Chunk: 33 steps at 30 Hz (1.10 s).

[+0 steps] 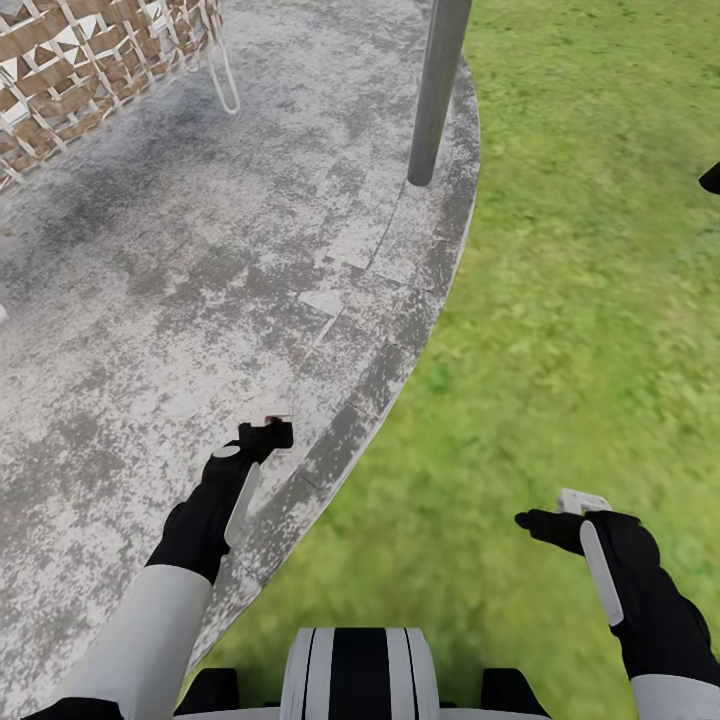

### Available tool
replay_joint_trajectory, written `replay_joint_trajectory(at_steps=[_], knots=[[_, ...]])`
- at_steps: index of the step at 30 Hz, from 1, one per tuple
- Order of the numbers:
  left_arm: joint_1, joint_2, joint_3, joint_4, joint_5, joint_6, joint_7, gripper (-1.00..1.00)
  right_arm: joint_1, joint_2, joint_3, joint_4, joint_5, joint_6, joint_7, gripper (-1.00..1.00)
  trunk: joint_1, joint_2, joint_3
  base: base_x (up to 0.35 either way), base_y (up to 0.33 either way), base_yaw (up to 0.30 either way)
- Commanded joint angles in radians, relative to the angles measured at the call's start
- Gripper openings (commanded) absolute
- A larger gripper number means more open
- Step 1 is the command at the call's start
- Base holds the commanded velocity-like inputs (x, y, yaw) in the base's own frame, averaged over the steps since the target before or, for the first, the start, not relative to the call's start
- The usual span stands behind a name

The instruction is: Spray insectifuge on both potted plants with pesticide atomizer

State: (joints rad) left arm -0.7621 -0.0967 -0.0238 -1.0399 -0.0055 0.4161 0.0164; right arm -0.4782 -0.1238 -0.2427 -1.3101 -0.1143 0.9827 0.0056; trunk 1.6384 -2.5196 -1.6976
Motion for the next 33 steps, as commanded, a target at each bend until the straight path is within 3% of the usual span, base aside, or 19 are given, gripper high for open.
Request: replay_joint_trajectory(at_steps=[1, 29, 33], knots=[[0.0, 0.0, -0.001, -0.002, 0.0, 0.006, 0.002, -1.0, 0.0, 0.0, -0.001, 0.004, -0.004, 0.002, 0.001, 1.0, 0.0, 0.0, -0.001, 0.0, 0.0, 0.0], [0.004, 0.0, -0.004, -0.002, 0.004, 0.01, -0.001, -1.0, 0.0, 0.001, -0.001, 0.009, -0.003, -0.002, 0.002, 1.0, 0.0, 0.0, -0.001, 0.0, 0.0, 0.0], [0.006, 0.0, -0.003, -0.002, 0.004, 0.012, -0.001, -1.0, 0.0, 0.0, -0.002, 0.009, -0.002, -0.002, 0.002, 1.0, -0.002, 0.001, 0.015, 0.0, 0.0, 0.0]])
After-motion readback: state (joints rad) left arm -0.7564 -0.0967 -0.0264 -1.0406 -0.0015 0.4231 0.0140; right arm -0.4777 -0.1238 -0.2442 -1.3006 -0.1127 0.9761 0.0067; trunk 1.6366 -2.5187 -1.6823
